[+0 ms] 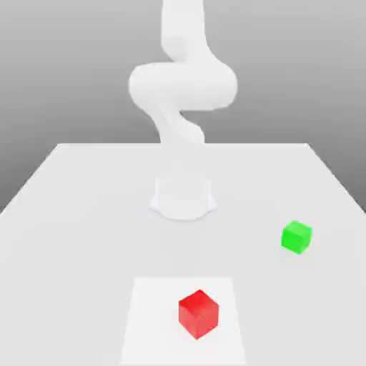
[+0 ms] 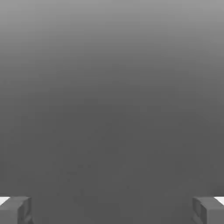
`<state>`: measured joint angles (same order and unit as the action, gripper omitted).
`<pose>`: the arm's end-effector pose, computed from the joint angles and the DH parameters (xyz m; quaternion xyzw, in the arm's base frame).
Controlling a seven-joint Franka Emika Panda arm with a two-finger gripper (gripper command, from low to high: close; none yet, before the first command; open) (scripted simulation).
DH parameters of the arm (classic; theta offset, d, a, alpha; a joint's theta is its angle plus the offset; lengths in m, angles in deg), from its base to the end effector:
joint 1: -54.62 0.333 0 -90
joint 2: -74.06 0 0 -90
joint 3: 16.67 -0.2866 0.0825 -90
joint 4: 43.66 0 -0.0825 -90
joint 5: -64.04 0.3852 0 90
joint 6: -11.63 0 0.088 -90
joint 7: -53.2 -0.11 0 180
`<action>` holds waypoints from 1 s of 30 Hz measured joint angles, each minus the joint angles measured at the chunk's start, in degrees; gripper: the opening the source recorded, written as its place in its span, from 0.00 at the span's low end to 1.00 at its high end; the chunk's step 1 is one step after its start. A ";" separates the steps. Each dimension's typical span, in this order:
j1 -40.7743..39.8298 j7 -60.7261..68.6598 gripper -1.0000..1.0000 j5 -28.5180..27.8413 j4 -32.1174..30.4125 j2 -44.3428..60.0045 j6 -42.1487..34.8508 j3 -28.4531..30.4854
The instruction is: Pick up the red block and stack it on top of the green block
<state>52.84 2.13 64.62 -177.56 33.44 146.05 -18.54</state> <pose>0.4041 0.0041 0.6395 -0.8443 0.4047 -0.3197 0.1456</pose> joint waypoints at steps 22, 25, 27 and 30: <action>-7.47 -51.36 0.50 -4.09 -17.94 46.11 23.62 -10.30; -5.83 -54.67 0.50 -7.31 -17.42 52.37 28.51 -8.02; -4.11 -56.28 0.50 -9.35 -16.82 56.50 31.93 -5.85; -3.54 -56.76 0.00 -9.95 -16.62 57.76 33.00 -5.14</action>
<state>49.30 -54.63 54.67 -194.18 91.19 179.05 -23.69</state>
